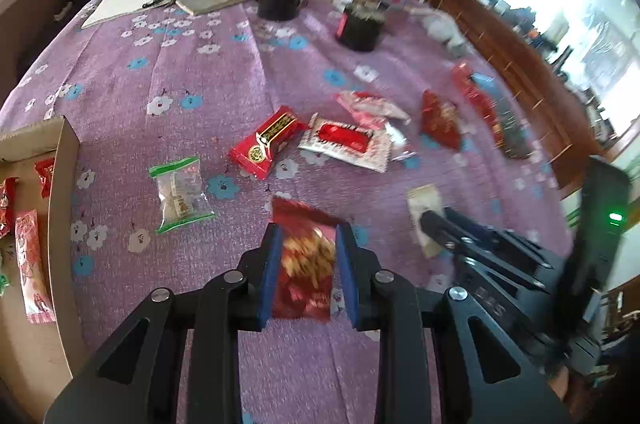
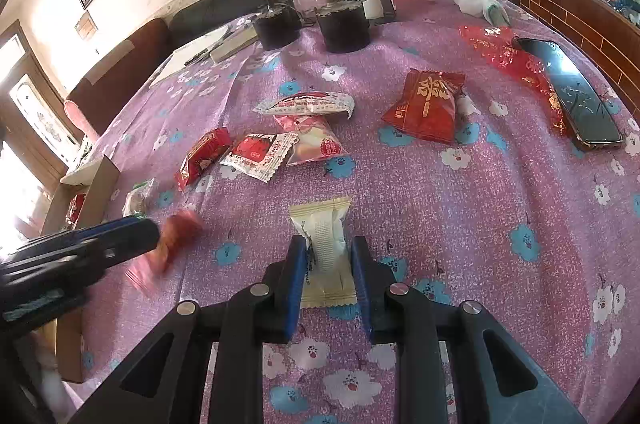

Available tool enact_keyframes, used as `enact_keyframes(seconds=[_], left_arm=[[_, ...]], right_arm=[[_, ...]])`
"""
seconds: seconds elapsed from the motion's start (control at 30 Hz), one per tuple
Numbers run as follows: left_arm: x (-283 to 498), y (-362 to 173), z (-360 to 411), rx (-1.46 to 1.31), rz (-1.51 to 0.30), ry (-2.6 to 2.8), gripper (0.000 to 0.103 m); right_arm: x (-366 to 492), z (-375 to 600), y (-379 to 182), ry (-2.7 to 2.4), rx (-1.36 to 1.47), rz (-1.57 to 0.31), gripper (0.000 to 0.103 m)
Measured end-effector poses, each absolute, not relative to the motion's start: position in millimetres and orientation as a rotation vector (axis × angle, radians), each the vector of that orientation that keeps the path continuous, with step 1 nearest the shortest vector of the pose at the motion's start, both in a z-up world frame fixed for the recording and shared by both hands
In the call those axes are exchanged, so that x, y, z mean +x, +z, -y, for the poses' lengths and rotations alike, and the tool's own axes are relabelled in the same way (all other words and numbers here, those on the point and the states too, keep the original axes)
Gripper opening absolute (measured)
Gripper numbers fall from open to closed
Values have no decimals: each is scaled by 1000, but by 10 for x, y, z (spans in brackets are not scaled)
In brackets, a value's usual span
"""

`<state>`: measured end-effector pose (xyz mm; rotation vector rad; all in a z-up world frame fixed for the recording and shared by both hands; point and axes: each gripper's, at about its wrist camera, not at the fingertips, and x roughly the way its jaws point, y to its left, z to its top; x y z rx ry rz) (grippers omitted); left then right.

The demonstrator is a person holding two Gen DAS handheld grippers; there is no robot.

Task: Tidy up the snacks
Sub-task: 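Grasp the large red packet with the left gripper, then carry the red packet and cream pastry into the box and release both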

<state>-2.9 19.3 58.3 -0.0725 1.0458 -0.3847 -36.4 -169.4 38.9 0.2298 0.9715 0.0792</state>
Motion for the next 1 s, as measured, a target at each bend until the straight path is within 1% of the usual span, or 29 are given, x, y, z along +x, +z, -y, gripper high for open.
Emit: enact_keyframes(seconds=[0.03, 0.1, 0.13, 0.17, 0.2, 0.37, 0.53, 0.6, 0.67, 0.8, 1.0], left_arm=[[-31, 598, -214, -86, -1040, -403, 25], [-20, 594, -260, -86, -1050, -389, 33], [-12, 580, -262, -82, -1054, -385, 49], [-6, 563, -256, -77, -1055, -390, 62], [-7, 538, -234, -62, -1053, -402, 64], [-43, 426, -84, 45, -1048, -426, 64], [-43, 180, 118, 166, -1087, -390, 64], [-62, 168, 129, 185, -1062, -382, 63], [-71, 202, 102, 181, -1054, -361, 38], [-121, 295, -6, 118, -1058, -379, 37], [-403, 679, -431, -44, -990, -413, 38]], right_arm=[[-363, 1693, 388, 79, 230, -971, 24], [-363, 1698, 387, 79, 231, -972, 25], [-363, 1697, 388, 80, 231, -971, 25], [-362, 1698, 386, 81, 232, -971, 25], [-360, 1698, 384, 81, 233, -972, 25], [-360, 1716, 379, 85, 242, -971, 25], [-364, 1718, 381, 84, 241, -970, 25], [-362, 1716, 382, 83, 237, -969, 25], [-362, 1709, 380, 82, 229, -965, 24], [-352, 1708, 376, 85, 225, -958, 24], [-354, 1764, 398, 133, 285, -931, 24]])
